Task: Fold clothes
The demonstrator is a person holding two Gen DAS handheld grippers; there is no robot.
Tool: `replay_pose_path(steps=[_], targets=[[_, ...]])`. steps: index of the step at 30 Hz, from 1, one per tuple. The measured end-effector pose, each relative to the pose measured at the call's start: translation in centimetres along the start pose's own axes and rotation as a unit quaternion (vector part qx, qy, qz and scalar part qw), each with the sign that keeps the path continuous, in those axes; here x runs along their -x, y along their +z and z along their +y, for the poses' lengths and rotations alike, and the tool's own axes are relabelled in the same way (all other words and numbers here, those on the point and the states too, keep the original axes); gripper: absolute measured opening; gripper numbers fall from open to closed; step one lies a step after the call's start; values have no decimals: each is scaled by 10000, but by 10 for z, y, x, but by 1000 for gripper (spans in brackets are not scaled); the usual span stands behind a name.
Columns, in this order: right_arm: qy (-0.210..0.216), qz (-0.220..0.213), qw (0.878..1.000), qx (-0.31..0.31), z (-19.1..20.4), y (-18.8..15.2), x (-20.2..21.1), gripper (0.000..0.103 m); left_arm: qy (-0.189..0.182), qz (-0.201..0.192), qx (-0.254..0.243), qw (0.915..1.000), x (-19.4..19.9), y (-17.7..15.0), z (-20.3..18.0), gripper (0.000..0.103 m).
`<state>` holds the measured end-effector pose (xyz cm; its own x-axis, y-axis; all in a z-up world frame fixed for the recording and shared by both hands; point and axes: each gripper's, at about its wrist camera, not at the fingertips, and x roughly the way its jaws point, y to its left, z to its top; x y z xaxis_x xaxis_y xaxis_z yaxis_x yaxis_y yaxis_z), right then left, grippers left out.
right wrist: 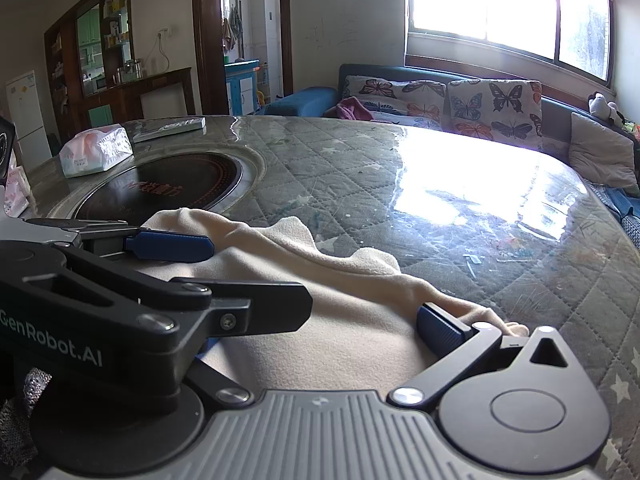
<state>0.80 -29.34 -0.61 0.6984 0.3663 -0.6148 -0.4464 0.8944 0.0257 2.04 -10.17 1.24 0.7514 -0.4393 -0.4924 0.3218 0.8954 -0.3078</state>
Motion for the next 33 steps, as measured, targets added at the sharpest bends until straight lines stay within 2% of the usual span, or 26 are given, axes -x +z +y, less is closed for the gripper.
replay_pose_path(steps=[33], targets=[[-46, 10, 10000, 40, 3, 0, 0, 103, 24, 1, 0, 10000, 0, -2, -4, 103]])
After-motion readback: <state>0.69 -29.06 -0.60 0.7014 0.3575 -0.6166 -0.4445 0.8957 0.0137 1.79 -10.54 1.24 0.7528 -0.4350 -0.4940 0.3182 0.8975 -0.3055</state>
